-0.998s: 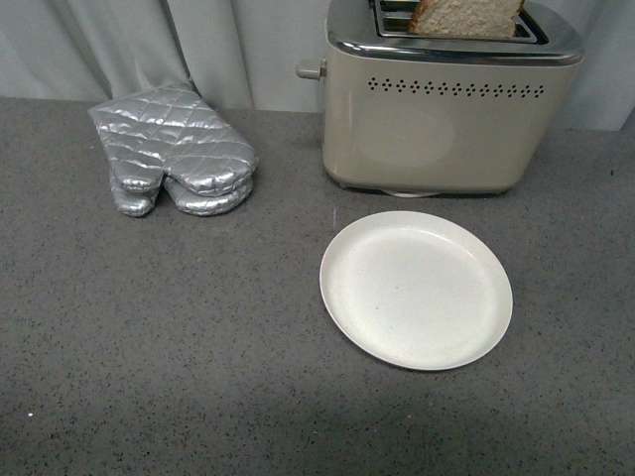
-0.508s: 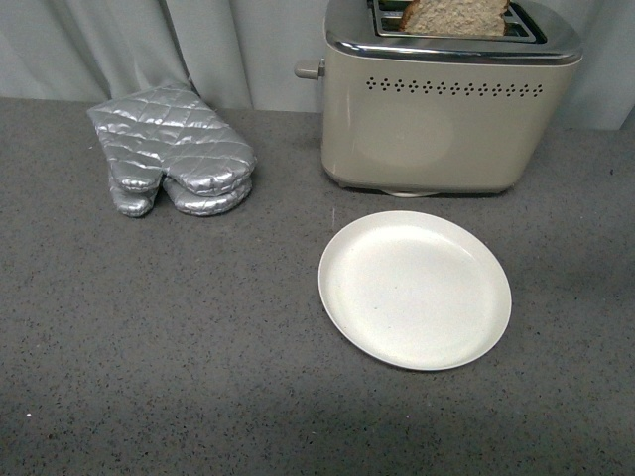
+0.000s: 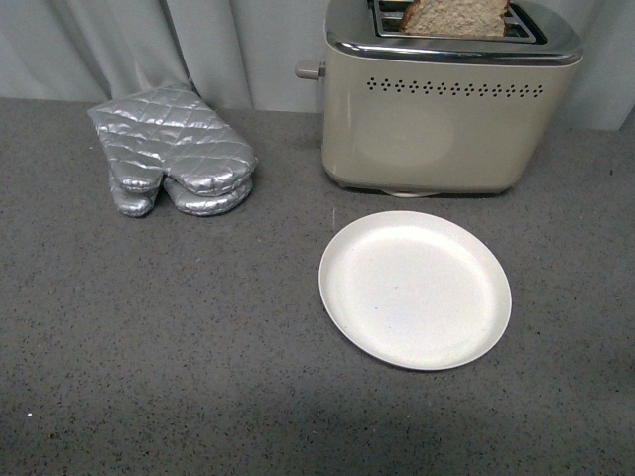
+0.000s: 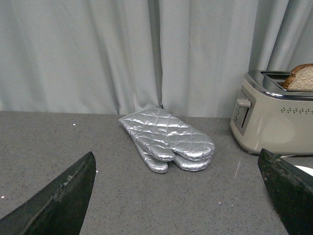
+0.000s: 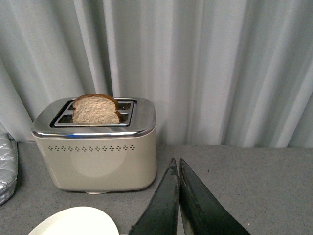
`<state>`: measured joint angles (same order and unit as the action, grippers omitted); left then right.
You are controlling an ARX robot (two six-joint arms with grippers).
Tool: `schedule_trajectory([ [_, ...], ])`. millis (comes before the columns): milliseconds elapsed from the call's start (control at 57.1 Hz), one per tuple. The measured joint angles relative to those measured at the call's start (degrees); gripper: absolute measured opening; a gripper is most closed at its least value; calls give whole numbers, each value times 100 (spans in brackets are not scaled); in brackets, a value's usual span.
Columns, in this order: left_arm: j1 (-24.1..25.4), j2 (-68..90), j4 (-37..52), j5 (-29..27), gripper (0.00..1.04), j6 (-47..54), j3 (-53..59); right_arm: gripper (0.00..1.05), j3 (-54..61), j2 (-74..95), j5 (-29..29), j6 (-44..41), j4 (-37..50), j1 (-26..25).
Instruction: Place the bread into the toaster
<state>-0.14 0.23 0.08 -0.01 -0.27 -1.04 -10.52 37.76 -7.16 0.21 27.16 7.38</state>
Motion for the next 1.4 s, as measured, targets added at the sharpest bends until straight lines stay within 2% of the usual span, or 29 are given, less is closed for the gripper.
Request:
schedule_trajectory([
  [140,0,0,0,0,98,0,0,0,278,-339,166,-11,-92,-170],
  [210,0,0,0,0,98,0,0,0,380,-531,640,-11,-181,-505],
  [298,0,0,0,0,98,0,0,0,520,-778,667,-9,-291,-713],
  [858,0,0,0,0,98,0,0,0,1027,-1947,706,-13,-894,-728],
  [1348,0,0,0,0,98,0,0,0,1027,-2798,706,-11,-1716,-728],
  [1400,0,0,0,0,98,0,0,0,1021,-3150,706,-11,-2199,-728],
])
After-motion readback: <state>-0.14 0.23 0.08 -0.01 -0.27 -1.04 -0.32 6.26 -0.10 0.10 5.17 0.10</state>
